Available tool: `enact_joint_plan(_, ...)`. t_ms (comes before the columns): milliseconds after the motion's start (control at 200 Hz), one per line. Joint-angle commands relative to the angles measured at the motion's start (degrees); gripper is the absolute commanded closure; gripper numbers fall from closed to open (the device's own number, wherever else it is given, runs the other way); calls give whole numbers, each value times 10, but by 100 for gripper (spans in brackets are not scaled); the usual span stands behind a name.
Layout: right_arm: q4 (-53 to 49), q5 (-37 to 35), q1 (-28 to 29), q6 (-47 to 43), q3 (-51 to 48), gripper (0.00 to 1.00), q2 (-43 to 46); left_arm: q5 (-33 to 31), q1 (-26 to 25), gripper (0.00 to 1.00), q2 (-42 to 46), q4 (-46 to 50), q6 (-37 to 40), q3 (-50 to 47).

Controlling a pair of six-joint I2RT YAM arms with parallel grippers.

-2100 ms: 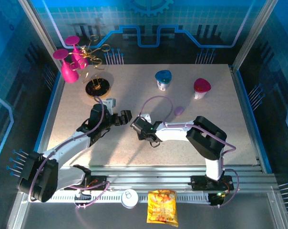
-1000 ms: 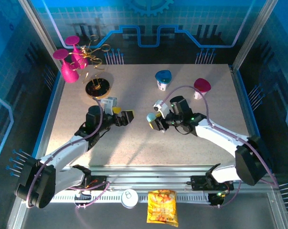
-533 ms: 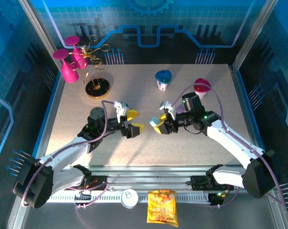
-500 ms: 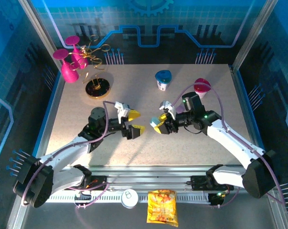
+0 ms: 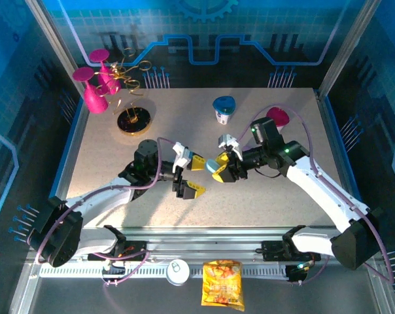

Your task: Insert the wireless bluetooth earbuds into the charging case

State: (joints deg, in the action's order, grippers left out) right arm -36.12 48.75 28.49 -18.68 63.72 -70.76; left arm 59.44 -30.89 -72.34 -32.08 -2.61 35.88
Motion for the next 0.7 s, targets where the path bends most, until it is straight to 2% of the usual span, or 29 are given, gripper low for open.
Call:
enact_joint_plan(0, -58, 15, 14, -33, 29, 91, -7, 35, -9, 2, 3, 8, 22, 20)
enact_joint_plan(135, -70, 2, 31, -34, 45, 91, -10, 32, -12, 8, 5, 38, 31, 34)
enact_joint_plan(415, -83, -25, 53, -29, 55, 91, -20, 30, -15, 21, 13, 30, 21, 37)
enact_joint_plan(695, -95, -35, 61, -32, 67, 91, -34, 28, -16, 26, 18, 34, 25, 34)
